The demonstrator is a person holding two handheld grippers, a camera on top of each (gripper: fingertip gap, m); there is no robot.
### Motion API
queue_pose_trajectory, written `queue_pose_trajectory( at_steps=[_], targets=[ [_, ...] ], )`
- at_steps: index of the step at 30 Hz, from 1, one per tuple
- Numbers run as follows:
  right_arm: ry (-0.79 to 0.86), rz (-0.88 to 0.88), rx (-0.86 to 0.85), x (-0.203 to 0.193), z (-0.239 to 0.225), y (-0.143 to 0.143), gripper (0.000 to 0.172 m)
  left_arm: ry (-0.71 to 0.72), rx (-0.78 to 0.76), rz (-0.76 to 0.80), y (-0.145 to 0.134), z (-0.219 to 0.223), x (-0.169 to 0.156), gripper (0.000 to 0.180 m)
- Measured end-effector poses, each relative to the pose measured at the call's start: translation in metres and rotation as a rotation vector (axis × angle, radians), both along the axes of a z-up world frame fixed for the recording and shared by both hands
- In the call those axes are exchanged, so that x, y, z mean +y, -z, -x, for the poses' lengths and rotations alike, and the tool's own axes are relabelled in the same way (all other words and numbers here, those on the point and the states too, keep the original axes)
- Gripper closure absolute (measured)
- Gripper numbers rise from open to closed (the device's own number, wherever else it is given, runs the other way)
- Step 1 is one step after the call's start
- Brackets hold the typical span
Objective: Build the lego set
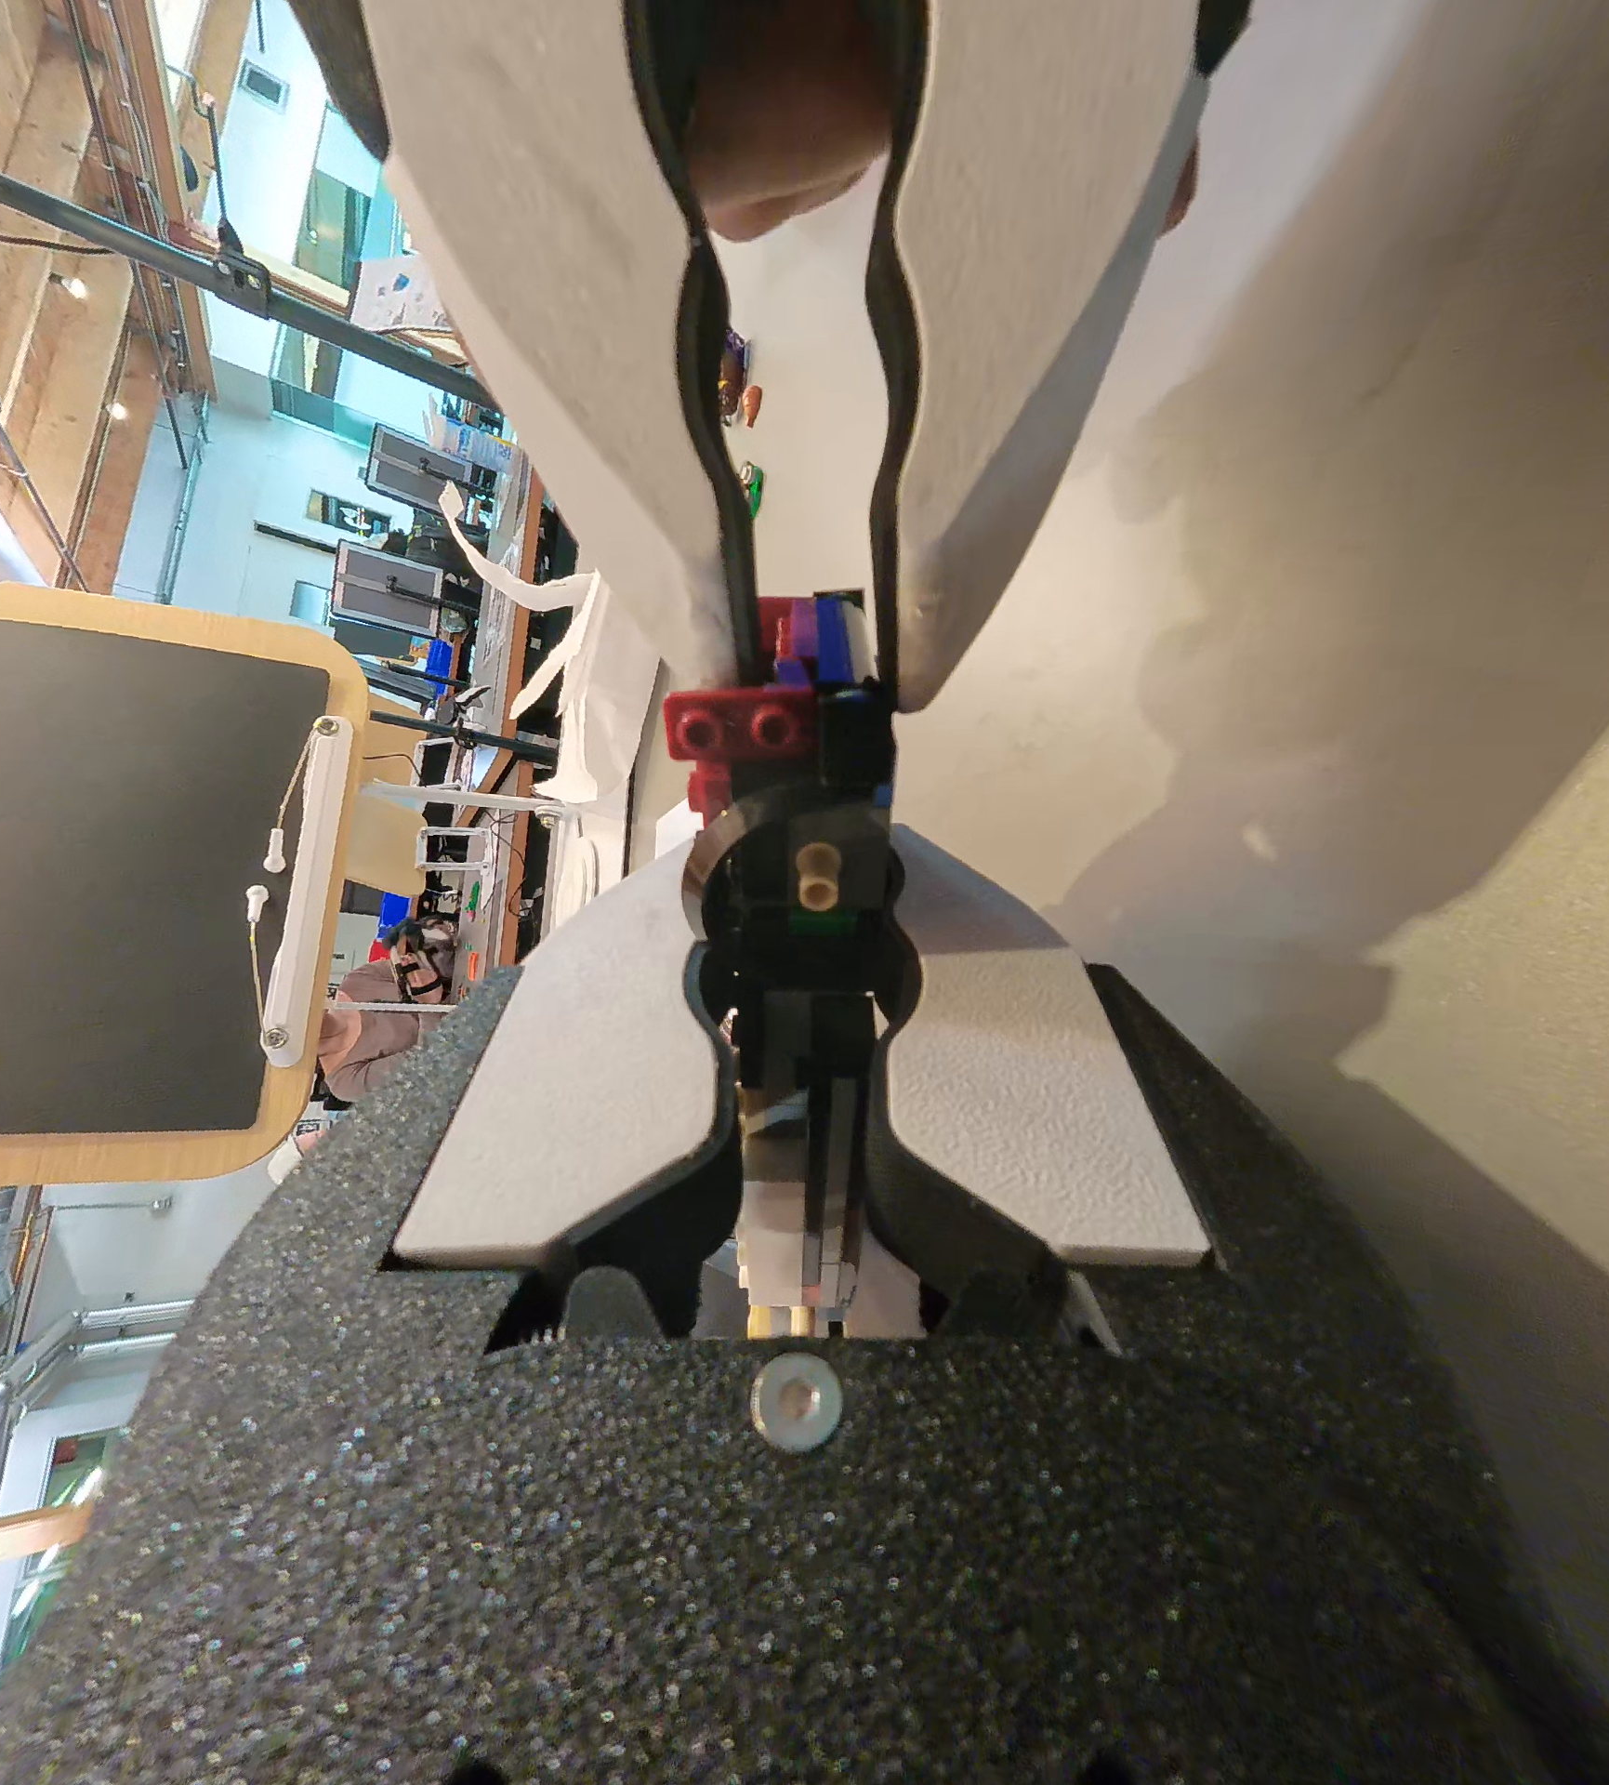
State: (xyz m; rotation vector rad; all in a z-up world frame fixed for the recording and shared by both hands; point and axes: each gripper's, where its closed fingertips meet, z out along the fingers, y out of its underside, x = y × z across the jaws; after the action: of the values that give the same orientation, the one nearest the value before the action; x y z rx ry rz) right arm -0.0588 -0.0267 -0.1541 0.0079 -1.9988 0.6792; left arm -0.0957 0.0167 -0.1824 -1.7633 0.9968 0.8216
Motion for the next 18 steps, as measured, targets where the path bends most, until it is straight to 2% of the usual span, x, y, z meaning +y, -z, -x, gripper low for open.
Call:
queue_pose_trajectory(
  at_steps=[18],
  targets=[
    [0.032, -0.029, -0.007, 0.0024, 0.0016, -0.0016, 0.158, -0.009, -0.005, -0.004, -0.0025, 0.0000, -0.0020, 0.155]
  ],
)
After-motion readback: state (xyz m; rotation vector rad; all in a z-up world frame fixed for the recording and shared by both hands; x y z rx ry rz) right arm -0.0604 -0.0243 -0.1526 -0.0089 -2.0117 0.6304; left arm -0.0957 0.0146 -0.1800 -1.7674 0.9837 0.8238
